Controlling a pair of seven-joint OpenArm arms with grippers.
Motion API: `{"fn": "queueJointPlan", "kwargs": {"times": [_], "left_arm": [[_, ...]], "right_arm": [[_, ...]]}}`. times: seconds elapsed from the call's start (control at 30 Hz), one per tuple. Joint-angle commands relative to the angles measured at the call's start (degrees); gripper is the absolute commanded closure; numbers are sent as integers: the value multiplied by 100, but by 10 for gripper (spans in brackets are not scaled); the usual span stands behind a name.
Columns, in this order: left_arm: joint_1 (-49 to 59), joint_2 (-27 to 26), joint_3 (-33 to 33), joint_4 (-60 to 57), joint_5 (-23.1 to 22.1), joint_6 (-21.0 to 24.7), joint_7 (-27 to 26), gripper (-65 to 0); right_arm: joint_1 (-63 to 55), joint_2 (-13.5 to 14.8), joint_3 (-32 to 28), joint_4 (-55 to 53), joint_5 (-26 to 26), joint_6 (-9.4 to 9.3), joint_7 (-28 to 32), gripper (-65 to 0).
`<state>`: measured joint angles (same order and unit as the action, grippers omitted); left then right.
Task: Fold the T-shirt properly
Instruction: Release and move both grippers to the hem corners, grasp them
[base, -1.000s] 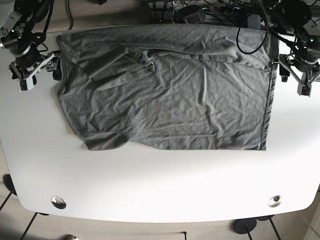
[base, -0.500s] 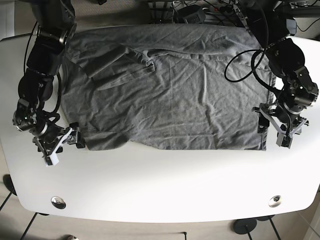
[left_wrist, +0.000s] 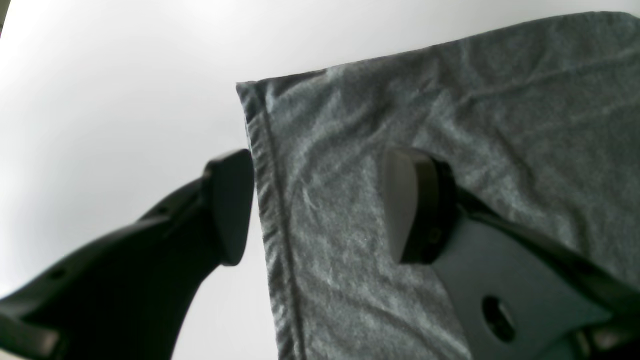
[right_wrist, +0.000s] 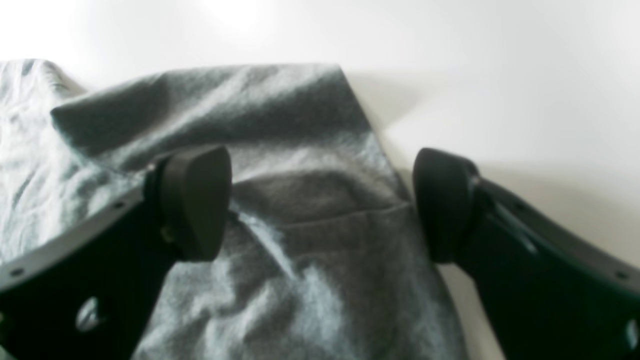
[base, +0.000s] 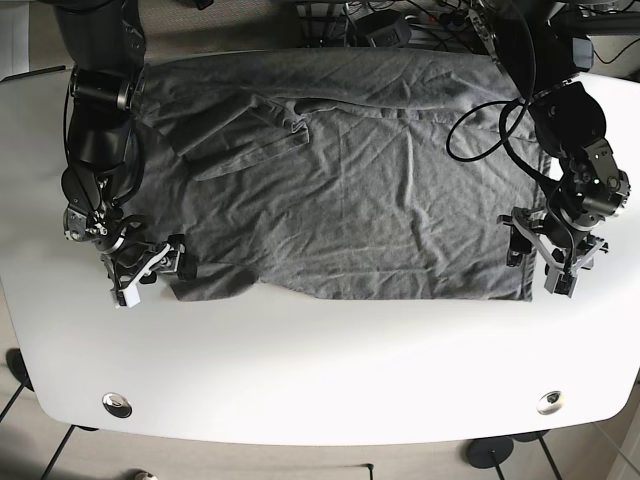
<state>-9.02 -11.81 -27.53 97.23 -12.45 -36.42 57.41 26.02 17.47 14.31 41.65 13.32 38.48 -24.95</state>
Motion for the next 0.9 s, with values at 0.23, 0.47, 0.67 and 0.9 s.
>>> {"fn": "queueJointPlan", "kwargs": {"times": [0.23,0.47,0.67,0.9], "left_arm": [[-571,-98,-12,-1218,-61,1555,-1200,-461],[-1476,-555,14,-3626,-78,2249,-2229,-567],[-2039,-959,357,-5446,-96,1555,-2677,-567],[-2215,-889,779,-6070,-113,1150,-2677,-565]], "right_arm": [[-119,59,-28,235,387,-63,-261,-95],[-39,59,-2,253,395,-63,-287,-19],[-48,50,7,253,395,-63,-261,-19],[-48,-82,7,253,404,-63,-252,-19]]}}
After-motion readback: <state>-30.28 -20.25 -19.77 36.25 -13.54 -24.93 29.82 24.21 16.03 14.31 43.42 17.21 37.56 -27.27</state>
